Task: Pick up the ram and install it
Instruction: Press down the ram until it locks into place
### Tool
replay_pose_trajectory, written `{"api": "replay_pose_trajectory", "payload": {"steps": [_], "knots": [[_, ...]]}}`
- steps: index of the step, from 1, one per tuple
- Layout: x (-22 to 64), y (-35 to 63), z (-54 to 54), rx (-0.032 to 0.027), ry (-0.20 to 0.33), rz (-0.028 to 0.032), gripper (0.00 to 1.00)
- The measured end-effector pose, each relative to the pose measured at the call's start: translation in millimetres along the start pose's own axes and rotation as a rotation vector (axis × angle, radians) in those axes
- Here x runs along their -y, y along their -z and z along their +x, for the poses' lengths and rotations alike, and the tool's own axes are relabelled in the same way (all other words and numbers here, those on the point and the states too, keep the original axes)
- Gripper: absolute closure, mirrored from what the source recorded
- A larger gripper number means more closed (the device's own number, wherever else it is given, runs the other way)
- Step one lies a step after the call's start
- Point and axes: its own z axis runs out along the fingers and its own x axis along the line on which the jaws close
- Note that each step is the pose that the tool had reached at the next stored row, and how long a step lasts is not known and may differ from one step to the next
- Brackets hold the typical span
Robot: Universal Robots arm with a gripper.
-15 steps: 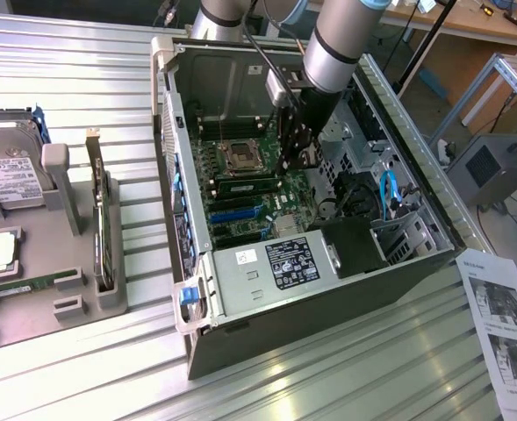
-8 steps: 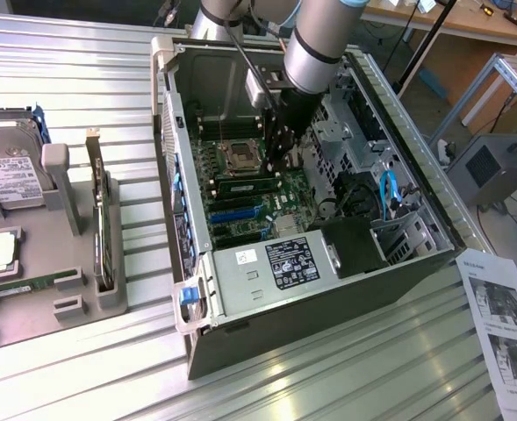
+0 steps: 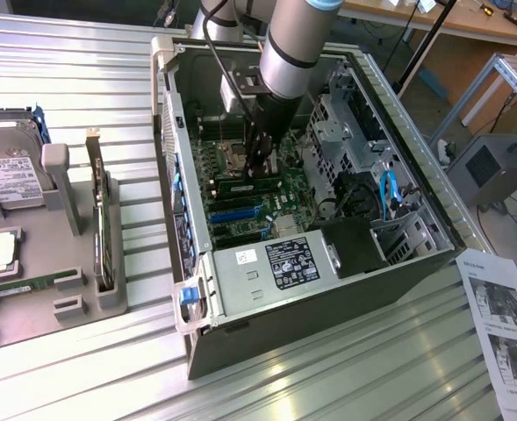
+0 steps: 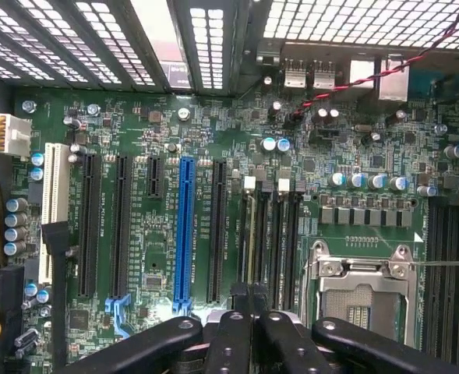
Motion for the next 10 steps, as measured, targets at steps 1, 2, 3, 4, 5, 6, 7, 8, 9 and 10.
{"api": "replay_pose_trajectory", "payload": {"steps": [1, 2, 3, 4, 5, 6, 7, 8, 9, 10], "knots": [[0.0, -0.8, 0.1, 0.0000, 0.000, 0.0000, 0.89], [0.1, -1.6, 0.0, 0.0001, 0.000, 0.0000, 0.89], [0.1, -2.7, 0.1, 0.0000, 0.000, 0.0000, 0.89], [0.1, -3.5, 0.1, -0.0002, 0.000, -0.0001, 0.89], [0.2, -4.1, 0.2, -0.0003, 0.000, -0.0003, 0.89], [0.2, -4.9, 0.2, -0.0001, 0.000, -0.0001, 0.89], [0.2, -5.4, 0.2, -0.0001, 0.000, -0.0001, 0.89], [0.2, -6.4, 0.3, -0.0004, 0.000, -0.0002, 0.89], [0.3, -7.8, 0.4, -0.0007, 0.000, -0.0003, 0.89], [0.3, -9.2, 0.5, -0.0005, 0.000, -0.0003, 0.89]]}}
